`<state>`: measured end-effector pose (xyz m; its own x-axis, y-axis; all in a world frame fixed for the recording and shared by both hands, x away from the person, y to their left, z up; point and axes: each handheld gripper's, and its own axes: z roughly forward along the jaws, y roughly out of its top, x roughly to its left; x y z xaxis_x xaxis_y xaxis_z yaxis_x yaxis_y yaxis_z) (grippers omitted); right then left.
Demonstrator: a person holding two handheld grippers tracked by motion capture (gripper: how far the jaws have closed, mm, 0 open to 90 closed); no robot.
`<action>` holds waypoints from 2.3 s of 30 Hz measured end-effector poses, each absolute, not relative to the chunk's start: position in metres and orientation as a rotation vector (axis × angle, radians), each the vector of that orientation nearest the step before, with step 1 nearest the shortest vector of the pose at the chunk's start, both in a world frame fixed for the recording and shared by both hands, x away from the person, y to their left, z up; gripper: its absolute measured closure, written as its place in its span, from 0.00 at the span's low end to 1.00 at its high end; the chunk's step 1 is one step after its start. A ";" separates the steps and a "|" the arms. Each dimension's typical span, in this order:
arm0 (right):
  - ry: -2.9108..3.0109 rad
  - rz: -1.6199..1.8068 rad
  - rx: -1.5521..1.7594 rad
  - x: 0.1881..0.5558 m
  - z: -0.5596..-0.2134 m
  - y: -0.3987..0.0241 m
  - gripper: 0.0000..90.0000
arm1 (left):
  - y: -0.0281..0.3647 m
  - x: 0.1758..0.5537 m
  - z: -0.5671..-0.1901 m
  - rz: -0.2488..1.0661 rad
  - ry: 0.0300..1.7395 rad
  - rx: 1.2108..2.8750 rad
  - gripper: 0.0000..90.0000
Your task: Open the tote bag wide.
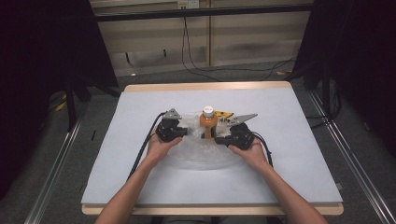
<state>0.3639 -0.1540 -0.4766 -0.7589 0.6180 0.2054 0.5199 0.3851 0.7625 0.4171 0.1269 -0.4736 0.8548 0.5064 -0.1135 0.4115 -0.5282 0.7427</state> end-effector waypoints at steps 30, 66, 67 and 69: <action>2.529 1.157 1.061 0.336 -0.486 -0.209 1.00 | 0.192 0.388 -0.479 0.233 0.713 2.289 1.00; 2.341 1.467 1.024 0.338 -0.429 -0.208 1.00 | 0.167 0.348 -0.409 0.138 0.499 2.061 1.00; 2.342 1.467 1.020 0.339 -0.428 -0.207 1.00 | 0.163 0.350 -0.409 0.137 0.490 2.062 1.00; 2.349 1.463 1.013 0.342 -0.426 -0.204 1.00 | 0.152 0.353 -0.407 0.130 0.469 2.077 1.00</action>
<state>0.3420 -0.2040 -0.4263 -0.7469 0.6390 0.1839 0.4470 0.2777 0.8504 0.3529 0.1518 -0.4072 0.9200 0.3802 -0.0949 0.2768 -0.4592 0.8441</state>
